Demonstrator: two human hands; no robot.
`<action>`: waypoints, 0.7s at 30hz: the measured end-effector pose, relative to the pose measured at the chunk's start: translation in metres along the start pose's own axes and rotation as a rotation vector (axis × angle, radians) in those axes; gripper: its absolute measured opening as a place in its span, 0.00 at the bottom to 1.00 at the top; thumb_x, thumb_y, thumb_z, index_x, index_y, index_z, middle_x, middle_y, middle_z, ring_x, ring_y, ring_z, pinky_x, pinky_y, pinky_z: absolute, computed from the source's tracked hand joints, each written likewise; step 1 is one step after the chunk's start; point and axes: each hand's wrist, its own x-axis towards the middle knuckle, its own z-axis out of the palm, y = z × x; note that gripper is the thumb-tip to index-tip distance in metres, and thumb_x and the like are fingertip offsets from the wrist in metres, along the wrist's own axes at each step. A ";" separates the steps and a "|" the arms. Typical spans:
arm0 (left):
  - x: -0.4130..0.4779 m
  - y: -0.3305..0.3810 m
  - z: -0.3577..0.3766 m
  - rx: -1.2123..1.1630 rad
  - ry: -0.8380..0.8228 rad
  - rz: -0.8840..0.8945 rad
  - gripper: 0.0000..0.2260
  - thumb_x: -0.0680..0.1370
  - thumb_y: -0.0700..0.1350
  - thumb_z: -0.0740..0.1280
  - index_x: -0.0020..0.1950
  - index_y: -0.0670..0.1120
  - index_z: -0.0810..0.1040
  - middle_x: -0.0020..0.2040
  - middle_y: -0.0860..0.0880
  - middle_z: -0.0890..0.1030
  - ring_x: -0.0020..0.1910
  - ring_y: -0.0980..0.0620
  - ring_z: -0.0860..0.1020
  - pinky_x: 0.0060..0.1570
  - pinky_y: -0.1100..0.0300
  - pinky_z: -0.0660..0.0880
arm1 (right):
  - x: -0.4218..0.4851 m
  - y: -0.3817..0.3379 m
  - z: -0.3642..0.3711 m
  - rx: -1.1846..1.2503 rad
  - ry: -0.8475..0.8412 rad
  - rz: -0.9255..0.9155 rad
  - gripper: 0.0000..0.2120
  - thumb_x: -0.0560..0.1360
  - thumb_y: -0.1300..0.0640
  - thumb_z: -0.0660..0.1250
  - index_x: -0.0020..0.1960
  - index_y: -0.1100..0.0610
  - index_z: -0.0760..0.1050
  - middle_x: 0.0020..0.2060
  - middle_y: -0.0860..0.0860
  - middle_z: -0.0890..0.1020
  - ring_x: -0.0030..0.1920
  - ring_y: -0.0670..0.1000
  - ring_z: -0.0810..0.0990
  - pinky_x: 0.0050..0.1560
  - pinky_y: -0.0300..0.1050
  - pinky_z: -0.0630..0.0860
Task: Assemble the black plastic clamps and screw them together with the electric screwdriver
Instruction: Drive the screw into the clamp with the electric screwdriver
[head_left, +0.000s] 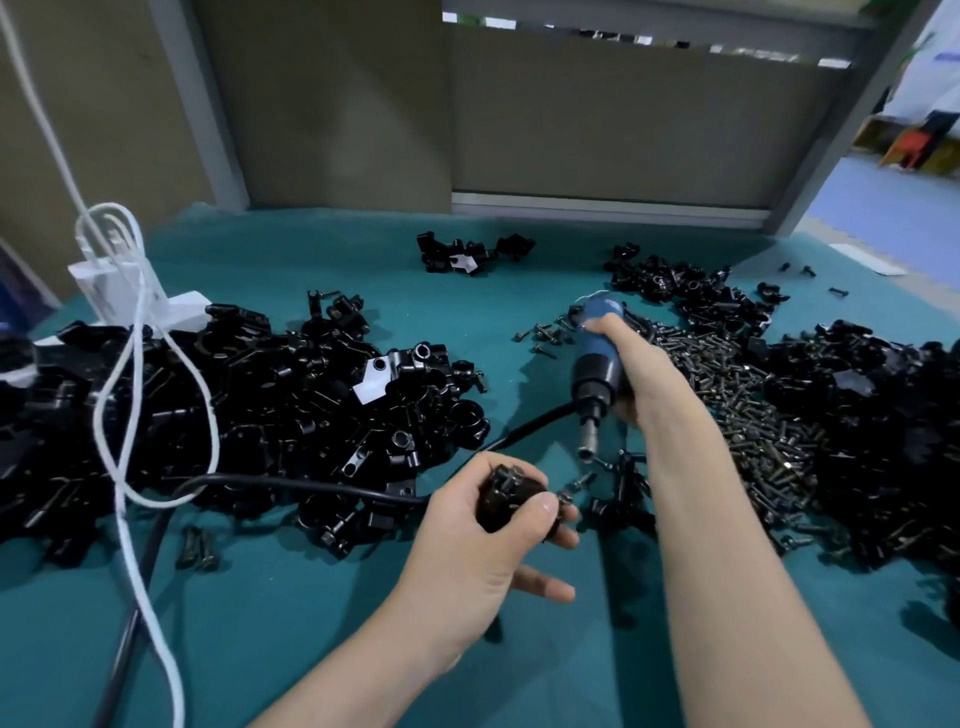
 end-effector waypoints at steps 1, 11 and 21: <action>0.001 0.000 -0.001 0.020 0.016 0.005 0.06 0.76 0.34 0.66 0.43 0.44 0.77 0.38 0.44 0.83 0.37 0.50 0.82 0.25 0.59 0.77 | -0.002 -0.003 -0.001 0.106 -0.028 -0.007 0.17 0.70 0.50 0.71 0.50 0.59 0.71 0.32 0.54 0.78 0.21 0.48 0.76 0.25 0.36 0.74; 0.016 -0.002 -0.016 0.323 0.257 0.107 0.10 0.72 0.40 0.71 0.38 0.55 0.77 0.42 0.40 0.82 0.36 0.49 0.83 0.27 0.53 0.79 | -0.032 -0.043 0.003 1.113 -0.305 -0.228 0.11 0.76 0.55 0.68 0.52 0.61 0.71 0.42 0.54 0.82 0.32 0.49 0.80 0.31 0.41 0.77; 0.016 -0.003 -0.020 0.399 0.361 0.097 0.09 0.74 0.41 0.71 0.39 0.53 0.75 0.38 0.48 0.83 0.31 0.48 0.83 0.28 0.37 0.78 | -0.053 -0.054 0.029 0.736 -0.300 -0.307 0.19 0.75 0.58 0.63 0.26 0.54 0.77 0.29 0.48 0.77 0.24 0.46 0.70 0.27 0.36 0.69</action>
